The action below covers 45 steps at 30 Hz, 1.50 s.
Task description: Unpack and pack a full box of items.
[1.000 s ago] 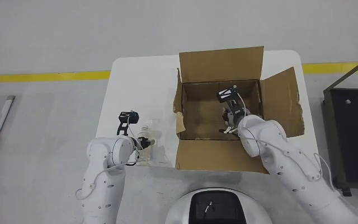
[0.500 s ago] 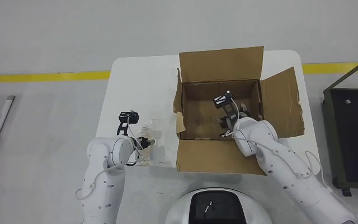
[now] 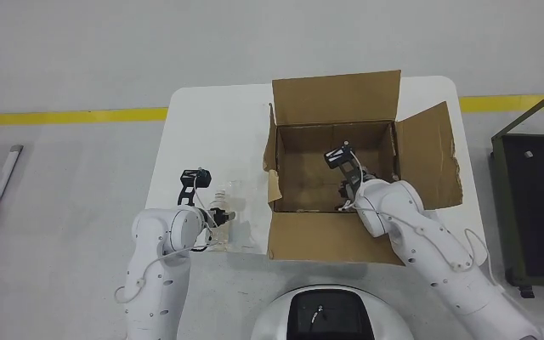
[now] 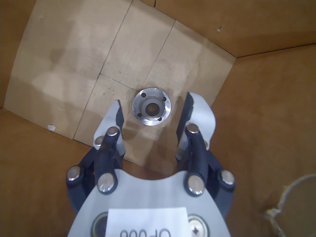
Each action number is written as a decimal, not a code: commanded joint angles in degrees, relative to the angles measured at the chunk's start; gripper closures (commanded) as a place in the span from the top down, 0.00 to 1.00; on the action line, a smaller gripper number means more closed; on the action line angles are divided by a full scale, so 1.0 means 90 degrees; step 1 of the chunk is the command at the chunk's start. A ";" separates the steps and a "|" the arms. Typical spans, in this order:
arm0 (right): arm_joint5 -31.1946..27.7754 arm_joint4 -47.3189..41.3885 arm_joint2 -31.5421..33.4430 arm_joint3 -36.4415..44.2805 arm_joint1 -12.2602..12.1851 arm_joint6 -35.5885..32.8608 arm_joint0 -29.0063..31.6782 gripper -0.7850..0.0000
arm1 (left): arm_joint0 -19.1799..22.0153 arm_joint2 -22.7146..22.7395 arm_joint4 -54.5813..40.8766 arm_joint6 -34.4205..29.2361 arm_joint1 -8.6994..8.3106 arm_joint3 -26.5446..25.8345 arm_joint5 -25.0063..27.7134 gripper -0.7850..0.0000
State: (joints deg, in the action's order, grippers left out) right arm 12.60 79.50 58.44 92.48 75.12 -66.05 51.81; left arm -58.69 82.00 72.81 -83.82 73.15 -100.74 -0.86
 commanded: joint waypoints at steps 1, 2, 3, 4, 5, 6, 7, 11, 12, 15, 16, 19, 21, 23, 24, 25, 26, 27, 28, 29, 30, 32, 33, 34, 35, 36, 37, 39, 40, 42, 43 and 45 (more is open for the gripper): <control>0.0003 -0.0013 0.0010 -0.0079 0.0016 0.0023 -0.0005 0.64 | 0.0000 0.0000 0.0000 0.0000 0.0000 0.0000 0.0000 1.00; -0.0002 0.0000 0.0009 -0.0122 0.0024 0.0033 -0.0014 0.65 | 0.0000 0.0000 0.0000 0.0000 0.0000 0.0000 0.0000 1.00; -0.0005 -0.0003 0.0008 -0.0155 0.0033 0.0043 -0.0021 0.64 | 0.0000 0.0000 0.0000 0.0000 0.0000 0.0000 0.0000 1.00; -0.0007 -0.0011 0.0007 -0.0189 0.0043 0.0055 -0.0026 0.64 | 0.0000 0.0000 0.0000 0.0000 0.0000 0.0000 0.0000 1.00; -0.0007 -0.0008 0.0003 -0.0224 0.0051 0.0058 -0.0032 0.63 | 0.0000 0.0000 0.0000 0.0000 0.0000 0.0000 0.0000 1.00; -0.0007 0.0005 -0.0001 -0.0255 0.0060 0.0064 -0.0042 0.63 | 0.0000 0.0000 0.0000 0.0000 0.0000 0.0000 0.0000 1.00; -0.0006 0.0003 -0.0005 -0.0289 0.0070 0.0073 -0.0050 0.62 | 0.0000 0.0000 0.0000 0.0000 0.0000 0.0000 0.0000 1.00; -0.0008 -0.0001 -0.0023 -0.0401 0.0109 0.0094 -0.0090 0.63 | 0.0000 0.0000 0.0000 0.0000 0.0000 0.0000 0.0000 1.00; -0.0022 0.0006 -0.0032 -0.0441 0.0119 0.0091 -0.0104 0.62 | 0.0000 0.0000 0.0000 0.0000 0.0000 0.0000 0.0000 1.00; -0.0030 0.0017 -0.0046 -0.0548 0.0148 0.0106 -0.0150 0.58 | 0.0000 0.0000 0.0000 0.0000 0.0000 0.0000 0.0000 1.00; -0.0028 0.0020 -0.0051 -0.0575 0.0158 0.0111 -0.0160 0.56 | 0.0000 0.0000 0.0000 0.0000 0.0000 0.0000 0.0000 1.00; -0.0035 0.0041 -0.0064 -0.0644 0.0181 0.0107 -0.0181 0.48 | 0.0000 0.0000 0.0000 0.0000 0.0000 0.0000 0.0000 1.00; -0.0036 0.0046 -0.0065 -0.0699 0.0201 0.0116 -0.0196 0.47 | 0.0000 0.0000 0.0000 0.0000 0.0000 0.0000 0.0000 1.00; -0.0053 0.0060 -0.0069 -0.0733 0.0217 0.0120 -0.0210 0.44 | 0.0000 0.0000 0.0000 0.0000 0.0000 0.0000 0.0000 1.00; -0.0056 0.0064 -0.0068 -0.0742 0.0225 0.0122 -0.0213 0.43 | 0.0000 0.0000 0.0000 0.0000 0.0000 0.0000 0.0000 1.00; -0.0057 0.0070 -0.0067 -0.0746 0.0232 0.0121 -0.0212 0.43 | 0.0000 0.0000 0.0000 0.0000 0.0000 0.0000 0.0000 1.00; -0.0057 0.0077 -0.0065 -0.0744 0.0239 0.0118 -0.0210 0.42 | 0.0000 0.0000 0.0000 0.0000 0.0000 0.0000 0.0000 1.00; -0.0056 0.0078 -0.0061 -0.0743 0.0245 0.0105 -0.0206 0.42 | 0.0000 0.0000 0.0000 0.0000 0.0000 0.0000 0.0000 1.00; -0.0057 0.0083 -0.0058 -0.0741 0.0249 0.0100 -0.0205 0.42 | 0.0000 0.0000 0.0000 0.0000 0.0000 0.0000 0.0000 1.00; -0.0062 0.0092 -0.0051 -0.0752 0.0257 0.0102 -0.0201 0.42 | 0.0000 0.0000 0.0000 0.0000 0.0000 0.0000 0.0000 1.00; -0.0069 0.0093 -0.0046 -0.0762 0.0264 0.0113 -0.0201 0.41 | 0.0000 0.0000 0.0000 0.0000 0.0000 0.0000 0.0000 1.00; -0.0100 0.0082 -0.0032 -0.0792 0.0276 0.0123 -0.0203 0.40 | 0.0000 0.0000 0.0000 0.0000 0.0000 0.0000 0.0000 1.00; -0.0107 0.0078 -0.0025 -0.0806 0.0282 0.0123 -0.0204 0.40 | 0.0000 0.0000 0.0000 0.0000 0.0000 0.0000 0.0000 1.00; -0.0112 0.0088 -0.0020 -0.0819 0.0287 0.0121 -0.0206 0.40 | 0.0000 0.0000 0.0000 0.0000 0.0000 0.0000 0.0000 1.00; -0.0126 0.0093 -0.0020 -0.0832 0.0293 0.0113 -0.0205 0.40 | 0.0000 0.0000 0.0000 0.0000 0.0000 0.0000 0.0000 1.00; -0.0132 0.0096 -0.0015 -0.0842 0.0299 0.0114 -0.0206 0.40 | 0.0000 0.0000 0.0000 0.0000 0.0000 0.0000 0.0000 1.00; -0.0137 0.0100 -0.0011 -0.0852 0.0305 0.0120 -0.0205 0.41 | 0.0000 0.0000 0.0000 0.0000 0.0000 0.0000 0.0000 1.00; -0.0150 0.0105 -0.0011 -0.0857 0.0318 0.0113 -0.0194 0.40 | 0.0000 0.0000 0.0000 0.0000 0.0000 0.0000 0.0000 1.00; -0.0151 0.0107 -0.0007 -0.0858 0.0323 0.0105 -0.0187 0.40 | 0.0000 0.0000 0.0000 0.0000 0.0000 0.0000 0.0000 1.00; -0.0159 0.0127 -0.0002 -0.0879 0.0334 0.0097 -0.0183 0.39 | 0.0000 0.0000 0.0000 0.0000 0.0000 0.0000 0.0000 1.00; -0.0170 0.0130 0.0001 -0.0888 0.0340 0.0096 -0.0185 0.39 | 0.0000 0.0000 0.0000 0.0000 0.0000 0.0000 0.0000 1.00; -0.0174 0.0132 0.0004 -0.0902 0.0353 0.0095 -0.0179 0.32 | 0.0000 0.0000 0.0000 0.0000 0.0000 0.0000 0.0000 1.00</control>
State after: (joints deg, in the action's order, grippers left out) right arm 11.05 80.70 58.46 84.44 78.24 -65.18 50.16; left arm -58.69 82.00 72.81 -83.82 73.15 -100.74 -0.86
